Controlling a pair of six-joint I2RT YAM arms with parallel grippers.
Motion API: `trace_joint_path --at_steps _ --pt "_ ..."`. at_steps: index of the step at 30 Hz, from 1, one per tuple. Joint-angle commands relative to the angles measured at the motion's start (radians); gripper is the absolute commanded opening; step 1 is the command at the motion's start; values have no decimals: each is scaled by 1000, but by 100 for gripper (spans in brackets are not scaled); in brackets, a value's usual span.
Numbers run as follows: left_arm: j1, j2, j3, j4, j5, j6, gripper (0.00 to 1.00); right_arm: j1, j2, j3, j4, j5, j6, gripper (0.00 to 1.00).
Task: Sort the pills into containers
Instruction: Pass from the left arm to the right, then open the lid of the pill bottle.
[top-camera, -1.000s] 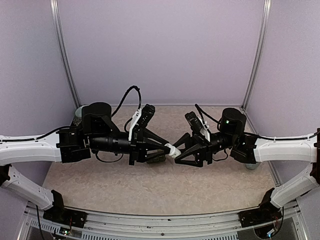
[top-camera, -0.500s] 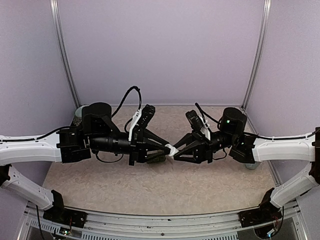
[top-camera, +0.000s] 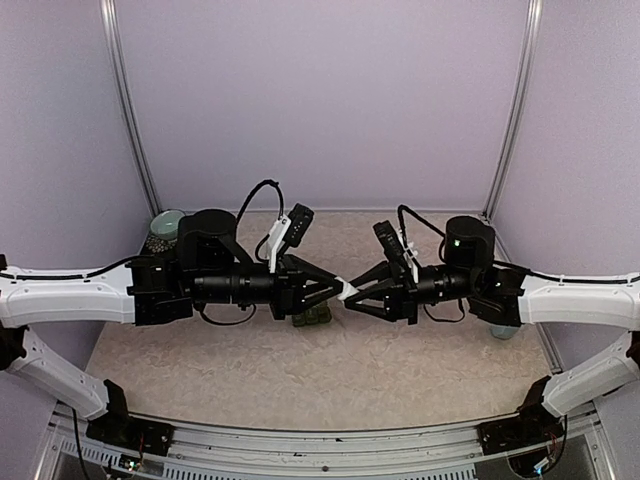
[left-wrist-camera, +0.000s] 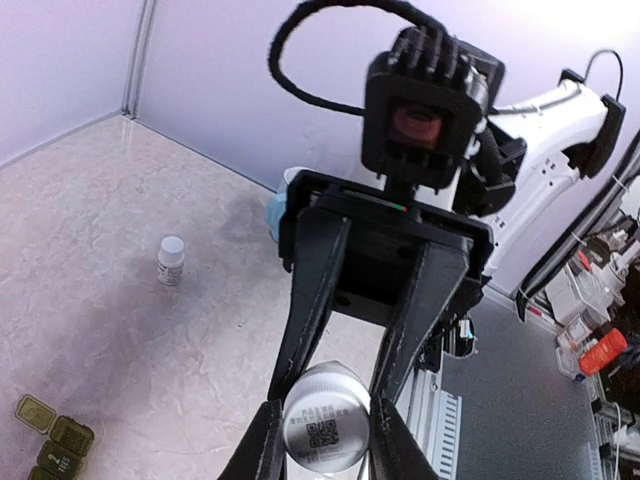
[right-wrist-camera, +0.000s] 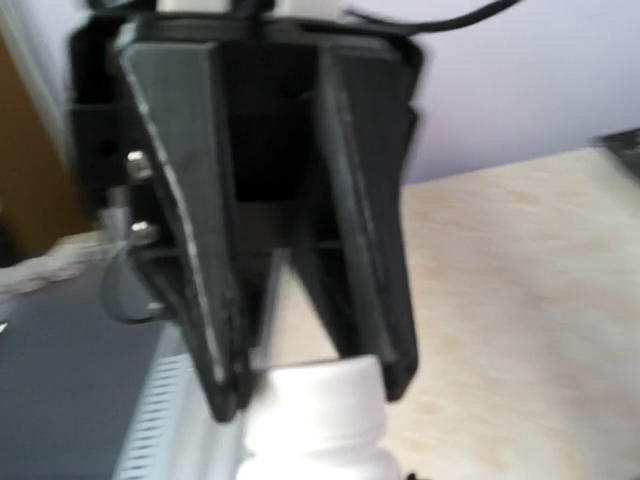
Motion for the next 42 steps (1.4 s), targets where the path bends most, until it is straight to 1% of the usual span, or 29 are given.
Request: trace_joint_path --at_steps 1,2,4,5,6,8,10,13,14,16,17,20,24,30,42 --pt "-4 37 10 18 -82 -154 11 14 -76 -13 -19 349 -50 4" --pt "0 40 8 25 -89 -178 13 23 -85 -19 -17 390 -63 4" --pt "3 45 6 40 -94 -223 23 42 -91 -21 -31 458 -91 4" --pt "4 50 10 41 -95 -240 25 54 -90 -16 -45 492 -104 4" --pt "3 54 19 40 -94 -254 30 65 -88 -11 -58 526 -115 4" --pt "-1 60 27 43 -88 -272 46 72 -88 -12 -67 559 -118 4" --pt "-4 49 24 47 -99 -273 52 71 -101 -20 -59 558 -112 4" --pt "-5 3 -3 68 -132 -250 66 72 -121 -32 -50 529 -99 3" --pt "-5 -11 -15 78 -145 -241 72 72 -123 -31 -52 509 -95 3" --pt "2 -38 -34 100 -165 -219 94 72 -118 -25 -59 463 -85 3" --pt "5 -47 -42 115 -164 -206 98 71 -115 -23 -59 435 -78 3" --pt "25 -53 -59 171 -130 -180 99 71 -105 -29 -24 345 -49 3" --pt "43 -20 -53 228 -62 -175 99 76 -81 -30 28 252 -5 3" --pt "33 42 -19 262 0 -174 99 85 -47 -26 106 209 51 2" --pt "12 51 -4 309 63 -157 99 103 34 -7 127 223 72 2"
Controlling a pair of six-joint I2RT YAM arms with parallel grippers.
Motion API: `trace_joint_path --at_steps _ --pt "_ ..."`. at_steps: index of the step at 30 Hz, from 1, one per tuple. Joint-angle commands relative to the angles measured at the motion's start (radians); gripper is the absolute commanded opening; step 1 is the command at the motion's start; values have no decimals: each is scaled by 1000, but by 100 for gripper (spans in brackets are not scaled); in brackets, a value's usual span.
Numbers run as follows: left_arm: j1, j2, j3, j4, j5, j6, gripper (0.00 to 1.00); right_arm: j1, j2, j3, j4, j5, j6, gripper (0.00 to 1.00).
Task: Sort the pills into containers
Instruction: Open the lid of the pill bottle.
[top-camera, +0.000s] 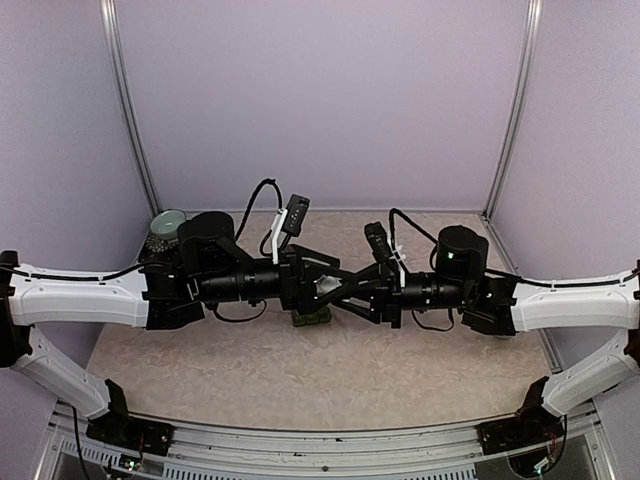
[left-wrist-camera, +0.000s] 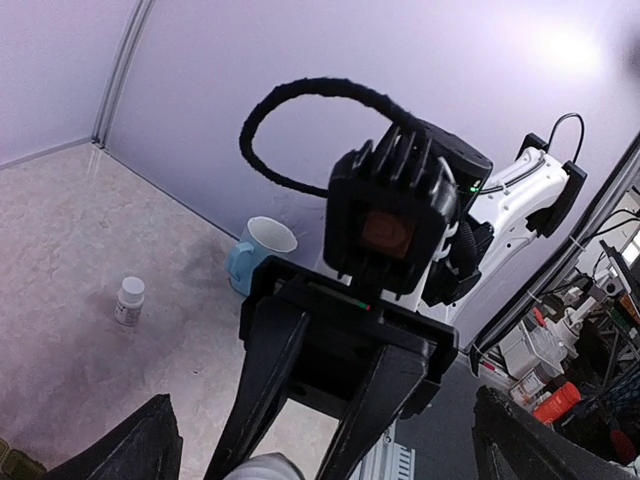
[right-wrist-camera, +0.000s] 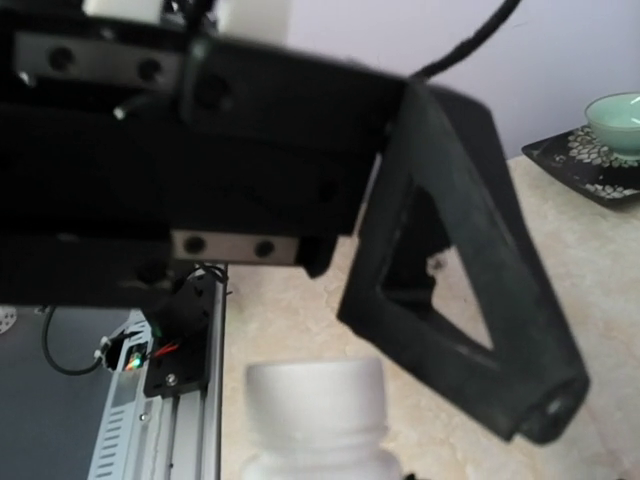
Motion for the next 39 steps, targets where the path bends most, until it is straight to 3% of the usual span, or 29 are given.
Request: trace_joint_path --at_steps 1,9,19,39 --pt "-10 0 44 42 43 24 99 12 20 16 43 -2 18 2" --pt "-16 2 47 25 42 30 99 12 14 20 39 35 19 1" --pt "-22 7 61 5 31 48 99 12 8 -6 139 -69 38 1" --pt "-44 -32 53 -10 8 74 95 -12 -24 -55 135 160 63 0"
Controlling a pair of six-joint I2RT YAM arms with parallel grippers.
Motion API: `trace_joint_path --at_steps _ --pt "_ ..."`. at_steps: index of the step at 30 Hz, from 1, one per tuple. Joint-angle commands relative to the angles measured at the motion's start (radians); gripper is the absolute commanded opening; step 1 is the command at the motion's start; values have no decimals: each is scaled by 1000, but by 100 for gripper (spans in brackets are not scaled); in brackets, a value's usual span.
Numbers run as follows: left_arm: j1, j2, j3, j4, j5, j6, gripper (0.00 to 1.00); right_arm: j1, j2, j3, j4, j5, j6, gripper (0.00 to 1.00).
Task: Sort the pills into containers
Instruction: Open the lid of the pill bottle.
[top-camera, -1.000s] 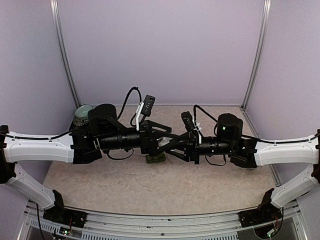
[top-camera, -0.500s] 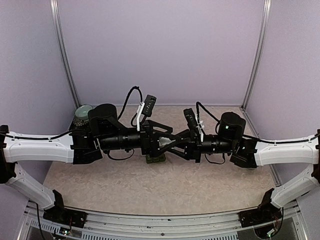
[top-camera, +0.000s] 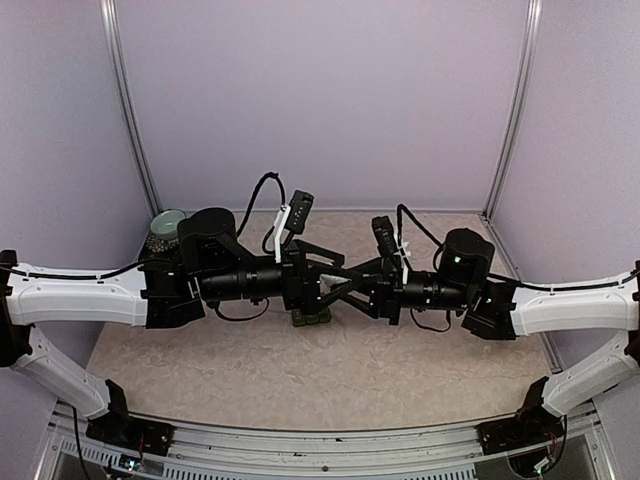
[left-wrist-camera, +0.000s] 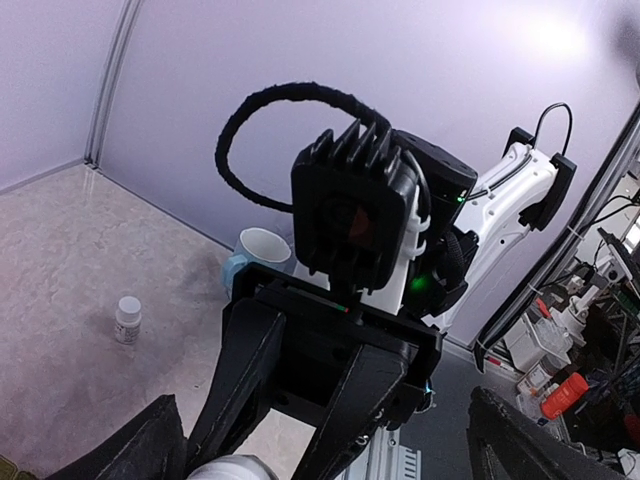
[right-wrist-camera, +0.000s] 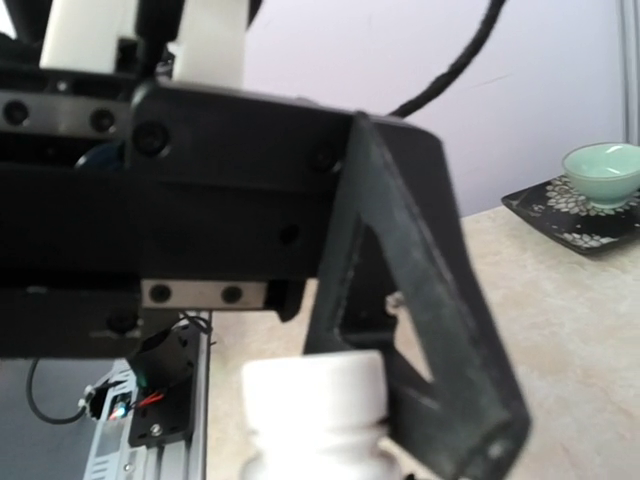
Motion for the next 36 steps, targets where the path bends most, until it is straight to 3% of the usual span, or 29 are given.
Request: trace_joint_path --at_steps 1,13,32,36 --pt "-19 -36 15 3 3 20 95 -18 -38 -34 12 102 23 0" --pt "-20 -55 7 -16 -16 31 95 -33 -78 -66 26 135 32 0" --pt "-4 -52 69 -171 -143 82 98 -34 -92 -53 22 -24 -6 0" --pt "1 -41 80 -193 -150 85 91 -34 -95 -54 23 -33 -6 0"
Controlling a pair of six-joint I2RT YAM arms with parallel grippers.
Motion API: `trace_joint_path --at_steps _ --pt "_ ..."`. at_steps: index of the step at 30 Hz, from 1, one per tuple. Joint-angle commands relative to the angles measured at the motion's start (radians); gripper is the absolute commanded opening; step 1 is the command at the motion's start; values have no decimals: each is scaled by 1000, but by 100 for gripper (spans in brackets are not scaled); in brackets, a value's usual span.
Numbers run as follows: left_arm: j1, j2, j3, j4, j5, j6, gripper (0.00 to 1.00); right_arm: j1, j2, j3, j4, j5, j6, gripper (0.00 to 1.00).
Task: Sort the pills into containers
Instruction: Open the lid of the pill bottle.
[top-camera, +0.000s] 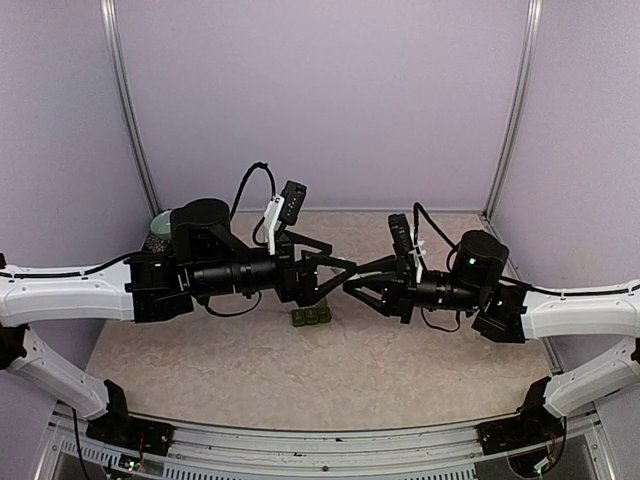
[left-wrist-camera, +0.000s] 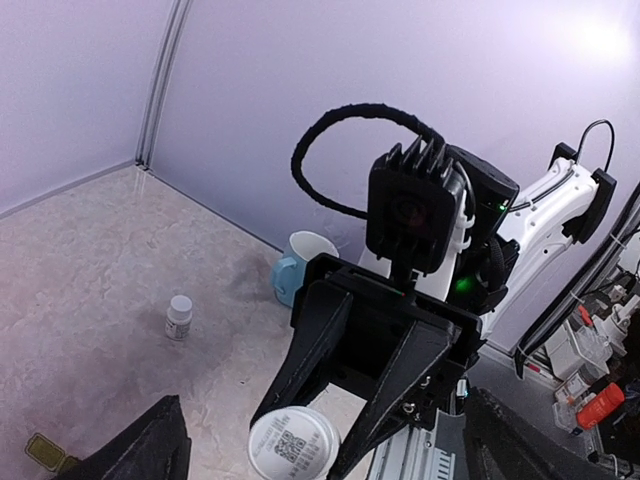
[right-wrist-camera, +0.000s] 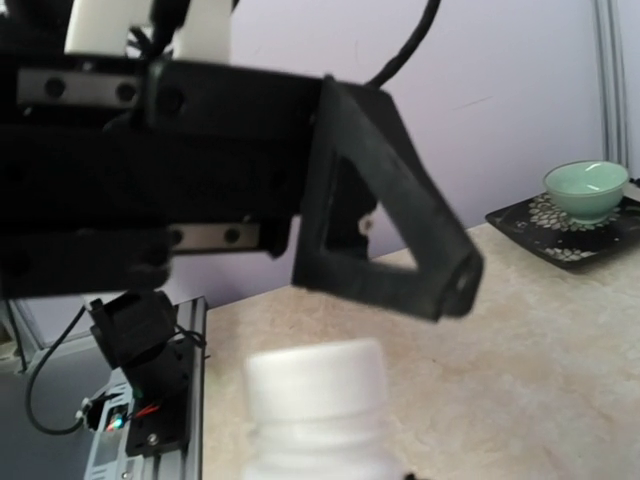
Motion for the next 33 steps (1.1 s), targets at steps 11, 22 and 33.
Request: trace_joint_path --at_steps 11,22,33 --pt "9 11 24 -46 -17 32 76 -8 -24 7 -10 -32 -16 0" --pt "12 32 32 -41 11 27 60 -7 -24 11 -13 -37 -21 0" --pt "16 24 29 -33 17 24 36 -7 -19 12 -23 -34 -29 0"
